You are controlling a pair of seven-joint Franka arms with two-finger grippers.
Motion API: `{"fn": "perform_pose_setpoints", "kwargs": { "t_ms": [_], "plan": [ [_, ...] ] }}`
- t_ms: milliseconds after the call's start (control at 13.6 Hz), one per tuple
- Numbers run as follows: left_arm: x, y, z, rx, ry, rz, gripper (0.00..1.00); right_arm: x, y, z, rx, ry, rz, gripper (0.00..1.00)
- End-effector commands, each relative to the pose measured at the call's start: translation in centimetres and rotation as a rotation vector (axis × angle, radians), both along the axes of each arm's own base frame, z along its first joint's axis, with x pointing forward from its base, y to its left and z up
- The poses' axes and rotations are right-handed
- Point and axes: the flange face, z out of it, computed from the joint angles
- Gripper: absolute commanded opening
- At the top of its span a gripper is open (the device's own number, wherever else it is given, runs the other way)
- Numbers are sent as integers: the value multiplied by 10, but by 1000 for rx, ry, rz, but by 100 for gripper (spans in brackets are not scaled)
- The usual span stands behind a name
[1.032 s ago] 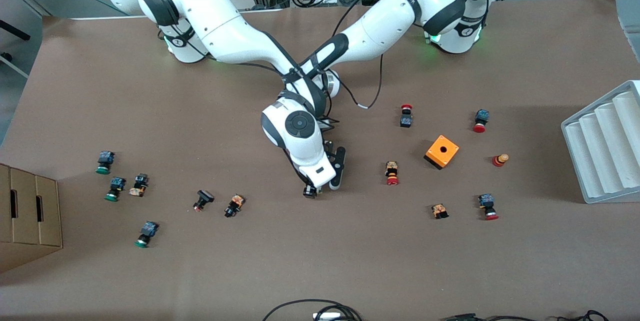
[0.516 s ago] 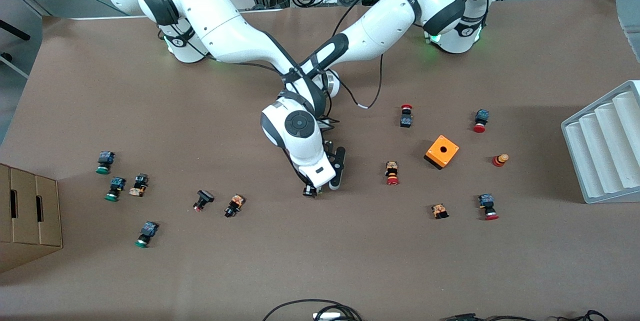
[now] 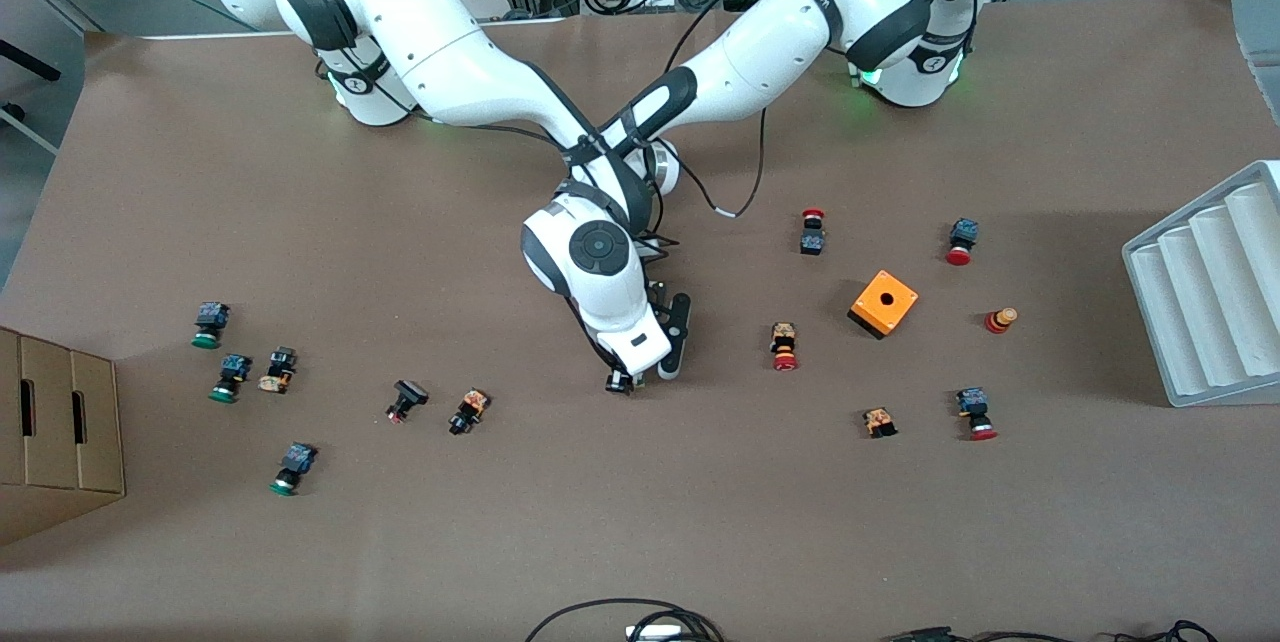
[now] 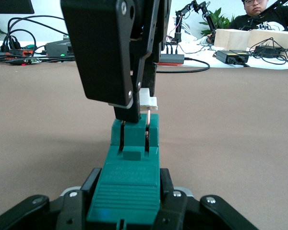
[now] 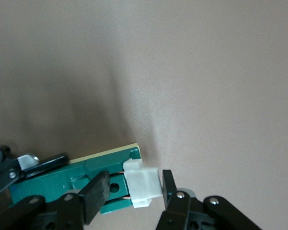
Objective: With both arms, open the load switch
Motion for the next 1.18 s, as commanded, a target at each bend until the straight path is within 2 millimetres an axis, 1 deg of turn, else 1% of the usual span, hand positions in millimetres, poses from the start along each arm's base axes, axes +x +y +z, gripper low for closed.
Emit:
{"fn": "perform_pose_setpoints", "kwargs": {
  "t_ms": [0,221,590,1106],
  "plan": [
    [-1,1,-5,-5,-16,5,54,-15,1,-8,-13,38,3,53],
    [-1,1,-5,-5,-16,5,54,-18,-3,0,-11,40,1,53],
    [-1,1,-5,-5,-16,5,54,-19,-5,-3,-20,49,0,53],
    [-1,1,-5,-5,-16,5,54,-21,-6,4,-24,58,0,52]
  ]
}}
